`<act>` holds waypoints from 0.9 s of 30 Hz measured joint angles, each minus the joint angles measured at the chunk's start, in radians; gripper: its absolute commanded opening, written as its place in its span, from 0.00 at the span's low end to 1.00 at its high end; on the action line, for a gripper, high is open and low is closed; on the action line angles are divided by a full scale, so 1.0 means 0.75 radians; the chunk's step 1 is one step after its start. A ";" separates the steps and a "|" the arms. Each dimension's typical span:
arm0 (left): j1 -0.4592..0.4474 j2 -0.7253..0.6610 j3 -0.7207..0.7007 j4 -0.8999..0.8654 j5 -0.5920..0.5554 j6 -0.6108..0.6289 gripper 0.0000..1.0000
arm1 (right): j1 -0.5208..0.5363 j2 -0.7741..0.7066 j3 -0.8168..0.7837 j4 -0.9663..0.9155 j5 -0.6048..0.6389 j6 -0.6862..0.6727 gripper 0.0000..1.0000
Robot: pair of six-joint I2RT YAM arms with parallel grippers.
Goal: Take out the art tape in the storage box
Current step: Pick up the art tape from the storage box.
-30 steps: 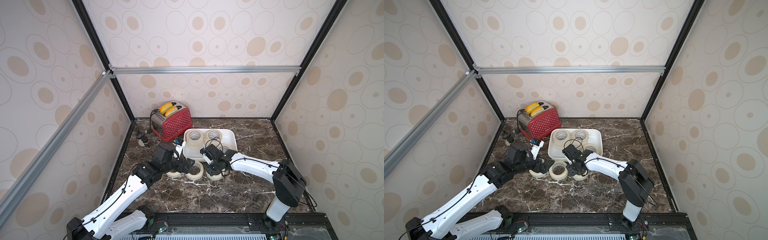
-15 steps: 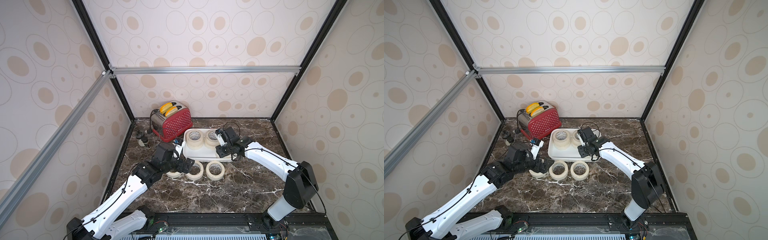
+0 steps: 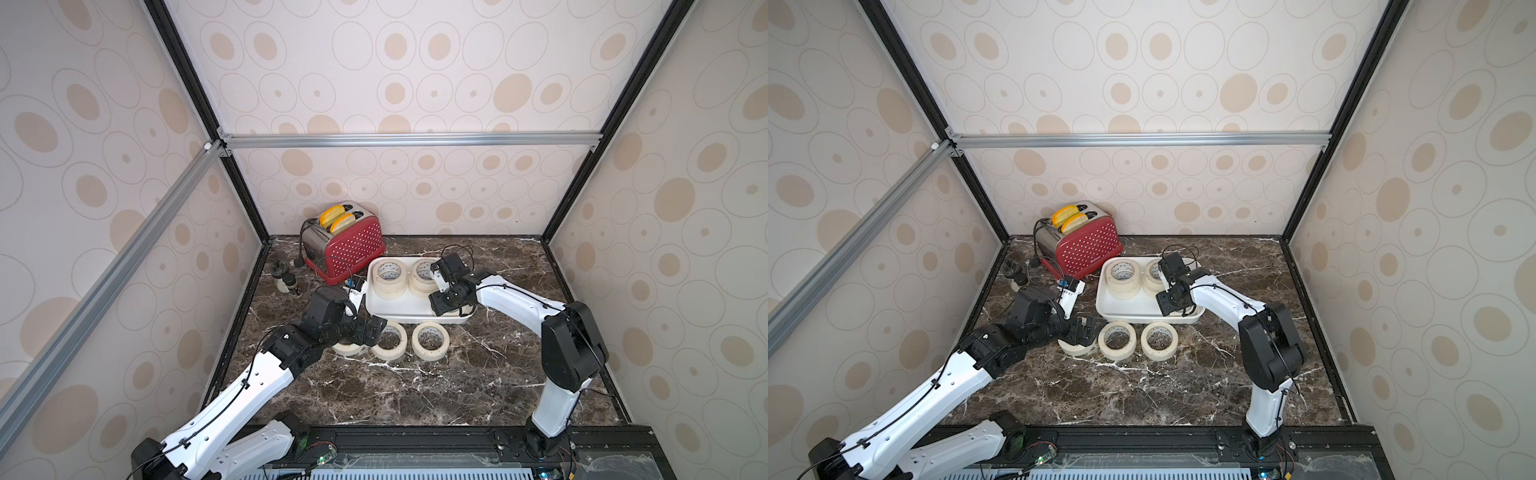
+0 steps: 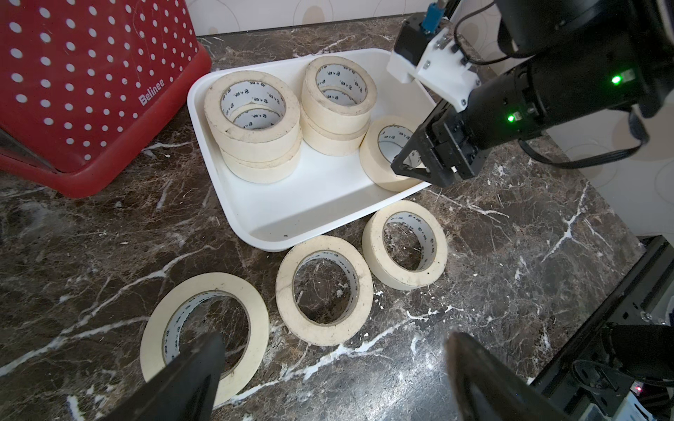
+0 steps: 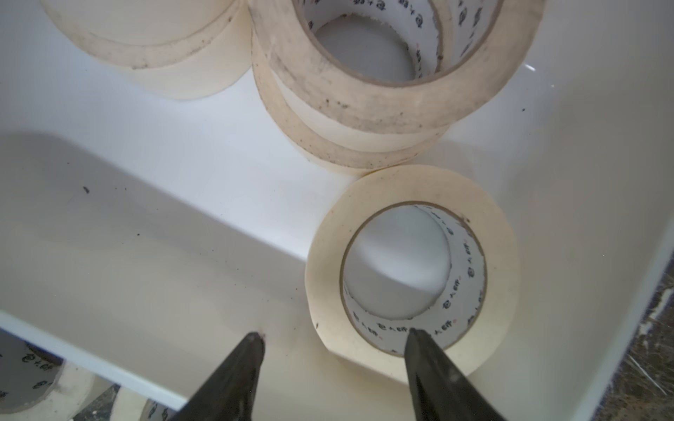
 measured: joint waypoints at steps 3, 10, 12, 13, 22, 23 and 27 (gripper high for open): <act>0.000 0.000 0.000 0.000 0.001 0.000 0.99 | 0.000 0.044 0.018 0.004 -0.007 -0.001 0.66; 0.002 0.000 0.000 0.000 0.001 0.000 0.99 | -0.004 0.136 0.063 0.008 -0.020 -0.004 0.61; 0.004 0.000 0.000 -0.001 0.001 0.000 0.99 | -0.006 0.161 0.073 0.008 -0.021 -0.008 0.57; 0.005 0.000 0.000 0.000 0.001 0.000 0.99 | -0.007 0.170 0.076 0.008 -0.021 -0.010 0.55; 0.005 0.001 0.000 -0.001 0.002 -0.001 0.99 | -0.010 0.214 0.096 0.013 -0.035 -0.019 0.28; 0.005 0.001 0.000 -0.001 0.002 0.000 0.99 | -0.008 0.214 0.096 0.013 -0.037 -0.022 0.25; 0.006 0.001 0.000 -0.001 0.006 0.000 0.99 | -0.009 0.214 0.098 0.013 -0.035 -0.025 0.20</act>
